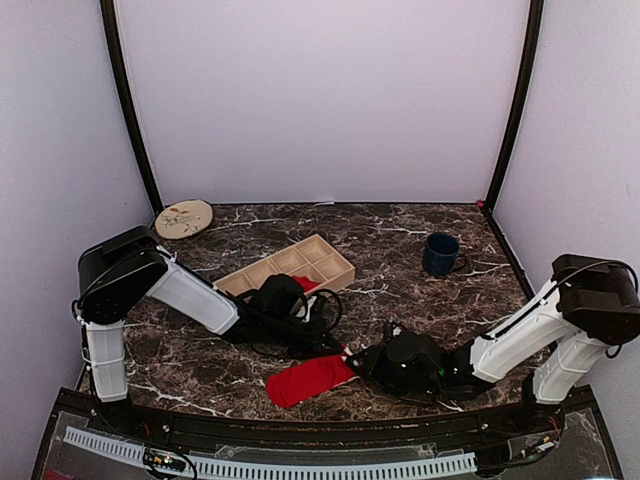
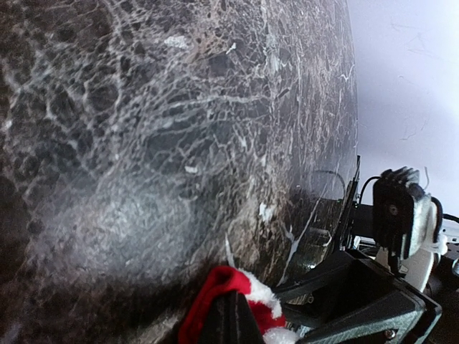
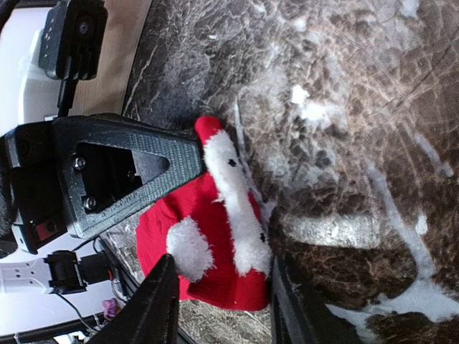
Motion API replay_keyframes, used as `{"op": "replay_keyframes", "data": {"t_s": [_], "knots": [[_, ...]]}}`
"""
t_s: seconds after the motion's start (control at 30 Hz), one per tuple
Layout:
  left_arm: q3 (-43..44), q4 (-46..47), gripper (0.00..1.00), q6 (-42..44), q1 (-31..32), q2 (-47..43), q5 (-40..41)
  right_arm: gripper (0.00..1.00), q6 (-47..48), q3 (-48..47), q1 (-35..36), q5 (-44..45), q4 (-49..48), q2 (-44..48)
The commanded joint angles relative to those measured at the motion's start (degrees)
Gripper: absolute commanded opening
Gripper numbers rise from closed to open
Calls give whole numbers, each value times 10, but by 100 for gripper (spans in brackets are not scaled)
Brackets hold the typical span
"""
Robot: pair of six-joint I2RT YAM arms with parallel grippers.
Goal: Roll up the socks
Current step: Roll the sock at the center of the board.
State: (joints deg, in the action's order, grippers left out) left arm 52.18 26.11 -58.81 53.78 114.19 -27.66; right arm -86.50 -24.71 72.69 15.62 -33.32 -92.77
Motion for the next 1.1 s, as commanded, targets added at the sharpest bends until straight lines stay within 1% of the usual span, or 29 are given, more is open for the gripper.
{"op": "replay_keyframes", "data": {"t_s": [0.0,0.1,0.33,0.5,0.67,0.83,1.07], "knots": [[-40,-90,0,-3,-1,23,24,37,-63,35,0,-13,-16,-20],[-51,-78,0,-9,-1,24,23,36,-94,49,5,-13,-45,-28],[-54,-72,0,-11,-1,23,20,35,-91,26,12,-18,22,-28],[-55,-71,0,-10,-3,24,19,35,-109,45,21,-12,15,-18],[-57,-70,0,-9,-4,25,18,38,-124,66,28,7,24,10],[-55,-67,0,-9,-4,29,17,39,-127,59,32,6,39,10],[-57,-65,0,-10,-4,29,16,40,-139,51,32,14,31,-16]]}}
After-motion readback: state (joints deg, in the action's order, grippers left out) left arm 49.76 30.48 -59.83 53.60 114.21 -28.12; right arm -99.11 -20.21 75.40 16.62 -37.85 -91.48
